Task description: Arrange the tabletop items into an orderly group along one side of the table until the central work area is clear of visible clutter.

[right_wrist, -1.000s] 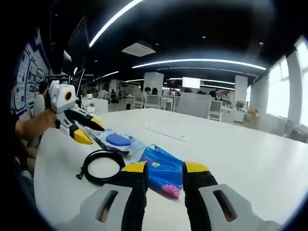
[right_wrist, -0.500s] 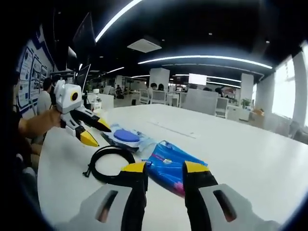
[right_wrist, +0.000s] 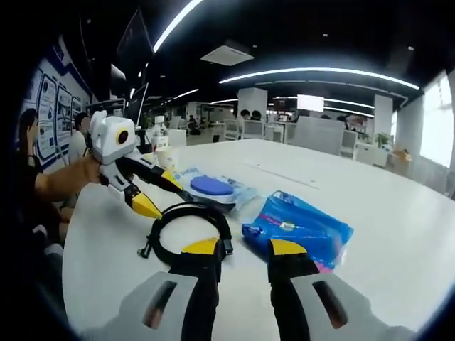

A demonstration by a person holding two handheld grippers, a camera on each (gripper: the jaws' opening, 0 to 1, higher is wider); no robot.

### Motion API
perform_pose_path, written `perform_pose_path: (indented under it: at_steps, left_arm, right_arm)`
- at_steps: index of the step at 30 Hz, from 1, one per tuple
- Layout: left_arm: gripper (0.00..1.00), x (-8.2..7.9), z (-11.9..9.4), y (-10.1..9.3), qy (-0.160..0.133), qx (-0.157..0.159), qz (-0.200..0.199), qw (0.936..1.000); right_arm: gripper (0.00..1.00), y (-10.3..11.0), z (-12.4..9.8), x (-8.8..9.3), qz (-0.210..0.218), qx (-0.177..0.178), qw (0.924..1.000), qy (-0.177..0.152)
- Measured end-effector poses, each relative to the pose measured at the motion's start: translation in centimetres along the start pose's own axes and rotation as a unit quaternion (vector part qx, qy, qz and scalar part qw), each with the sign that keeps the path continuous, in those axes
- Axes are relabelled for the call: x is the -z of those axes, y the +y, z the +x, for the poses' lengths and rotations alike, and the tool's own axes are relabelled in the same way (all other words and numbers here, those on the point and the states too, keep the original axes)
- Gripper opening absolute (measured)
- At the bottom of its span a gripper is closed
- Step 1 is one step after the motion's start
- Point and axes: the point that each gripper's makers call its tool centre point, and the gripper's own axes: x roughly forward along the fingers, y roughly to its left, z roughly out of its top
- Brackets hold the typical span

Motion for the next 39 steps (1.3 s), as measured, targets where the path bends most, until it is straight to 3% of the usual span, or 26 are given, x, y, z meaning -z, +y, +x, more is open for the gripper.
perform_pose_path:
  at_steps: [6,12,18,24,27,32,35,39]
  left_arm:
    - [0.38,1.4,0.0,0.3,0.011,0.006,-0.008,0.9999]
    - [0.38,1.3,-0.4,0.6,-0.002,0.016,-0.026,0.9995]
    - [0.38,1.4,-0.5,0.0,-0.01,0.042,-0.027,0.9987]
    - [0.38,1.7,-0.4,-0.9,-0.009,0.072,-0.036,0.9967]
    - [0.38,1.7,-0.4,-0.8,-0.014,0.071,-0.044,0.9964]
    - [0.38,1.7,-0.1,-0.8,-0.017,0.079,-0.058,0.9951]
    - [0.38,1.6,-0.1,-0.8,-0.017,0.076,-0.059,0.9952]
    - [0.37,1.6,-0.2,-0.8,-0.016,0.075,-0.052,0.9957]
  right_arm:
    - [0.23,1.0,1.6,1.0,0.004,-0.019,0.9997,0.017]
    - [0.23,2.2,3.2,1.8,0.006,-0.031,0.999,0.032]
    - [0.23,1.6,4.1,2.4,0.013,-0.037,0.9983,0.043]
    - [0.2,1.8,4.9,2.3,0.037,-0.051,0.997,0.044]
    - [0.2,1.8,5.2,2.4,0.047,-0.053,0.9965,0.045]
    - [0.17,1.8,5.7,2.7,0.111,-0.06,0.9908,0.049]
    - [0.16,1.8,5.7,2.7,0.105,-0.057,0.9918,0.046]
    - [0.06,1.3,5.7,2.8,0.082,-0.041,0.9948,0.045]
